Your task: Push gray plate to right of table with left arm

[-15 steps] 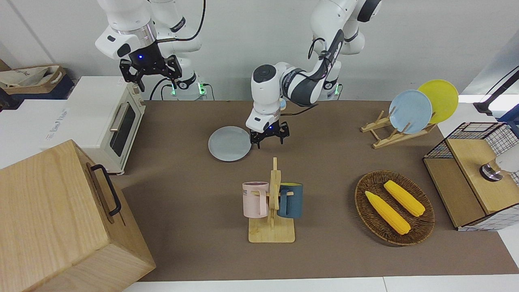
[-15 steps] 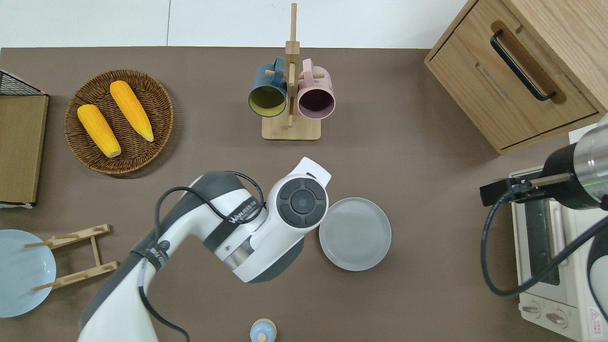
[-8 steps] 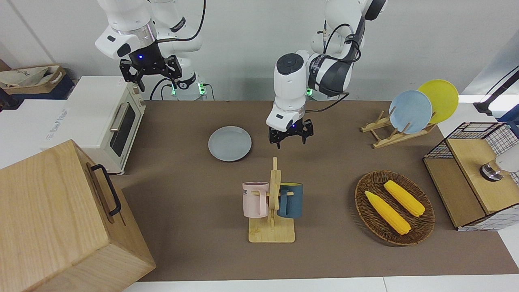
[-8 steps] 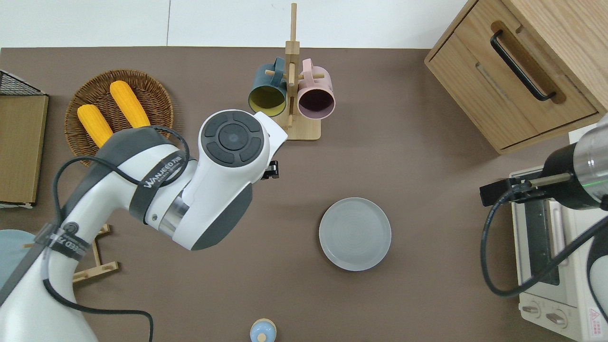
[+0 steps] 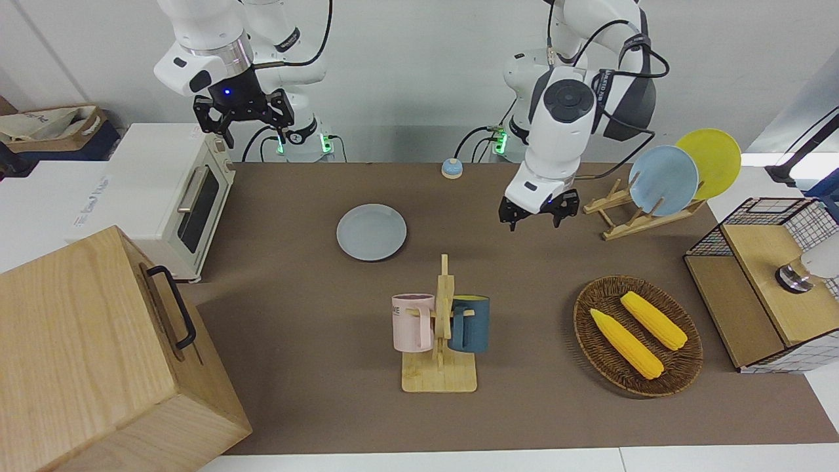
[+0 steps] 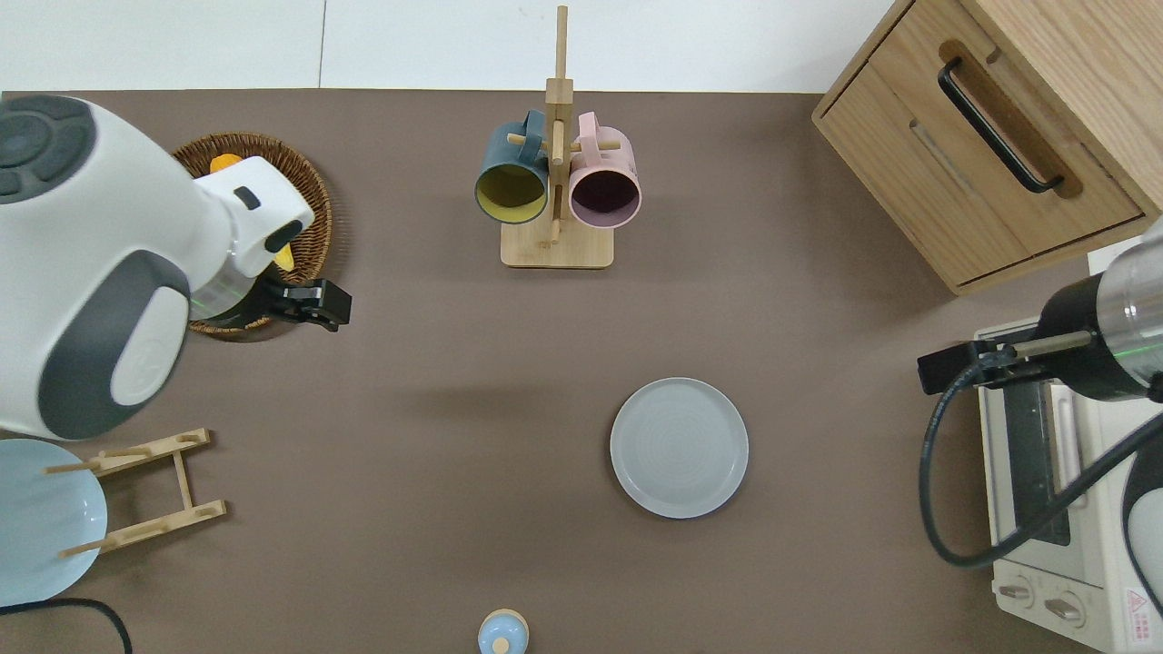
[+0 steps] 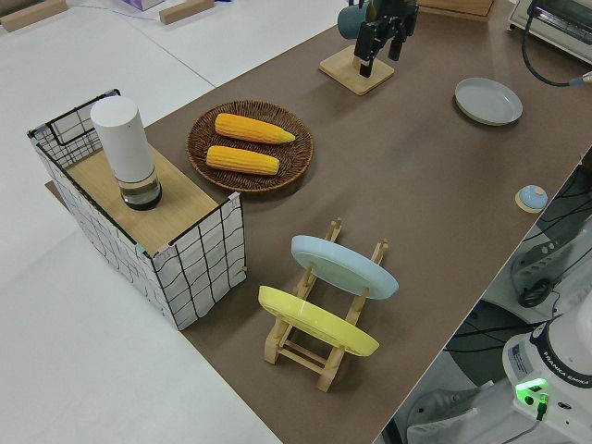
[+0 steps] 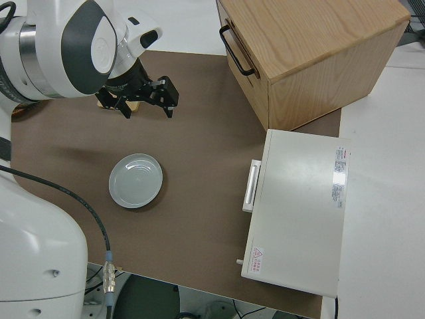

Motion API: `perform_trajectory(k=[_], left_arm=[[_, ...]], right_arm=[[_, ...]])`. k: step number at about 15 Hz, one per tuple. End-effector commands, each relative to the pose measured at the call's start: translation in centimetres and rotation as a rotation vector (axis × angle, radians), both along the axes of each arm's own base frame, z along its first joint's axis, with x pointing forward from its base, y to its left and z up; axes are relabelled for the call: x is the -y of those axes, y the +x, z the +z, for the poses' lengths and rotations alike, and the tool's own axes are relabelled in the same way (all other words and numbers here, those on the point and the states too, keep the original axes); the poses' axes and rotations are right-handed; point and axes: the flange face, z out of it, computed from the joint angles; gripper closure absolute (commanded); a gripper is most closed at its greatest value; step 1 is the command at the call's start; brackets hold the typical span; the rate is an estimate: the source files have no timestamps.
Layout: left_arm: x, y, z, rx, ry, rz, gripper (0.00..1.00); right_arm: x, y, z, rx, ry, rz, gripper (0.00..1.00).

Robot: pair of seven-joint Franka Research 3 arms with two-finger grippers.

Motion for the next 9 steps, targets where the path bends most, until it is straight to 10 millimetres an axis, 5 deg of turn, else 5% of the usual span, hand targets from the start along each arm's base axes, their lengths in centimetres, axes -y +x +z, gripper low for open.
perform_trajectory(k=[1, 3, 5, 9], left_arm=[[-6.6, -0.6, 1.6, -0.033, -0.063, -0.021, 0.0], [-10.2, -0.2, 2.0, -0.003, -0.074, 0.043, 0.0], [-10.2, -0.7, 3.5, 0.036, -0.026, 0.059, 0.0], [-9.0, -0.8, 3.1, 0.031, 0.011, 0.148, 0.0]], right_arm=[[0.3, -0.3, 0.4, -0.003, 0.009, -0.007, 0.017], [0.3, -0.3, 0.4, -0.003, 0.009, -0.006, 0.017], [0.2, -0.3, 0.4, -0.003, 0.009, -0.004, 0.017], [0.3, -0.3, 0.4, -0.003, 0.009, -0.006, 0.017]])
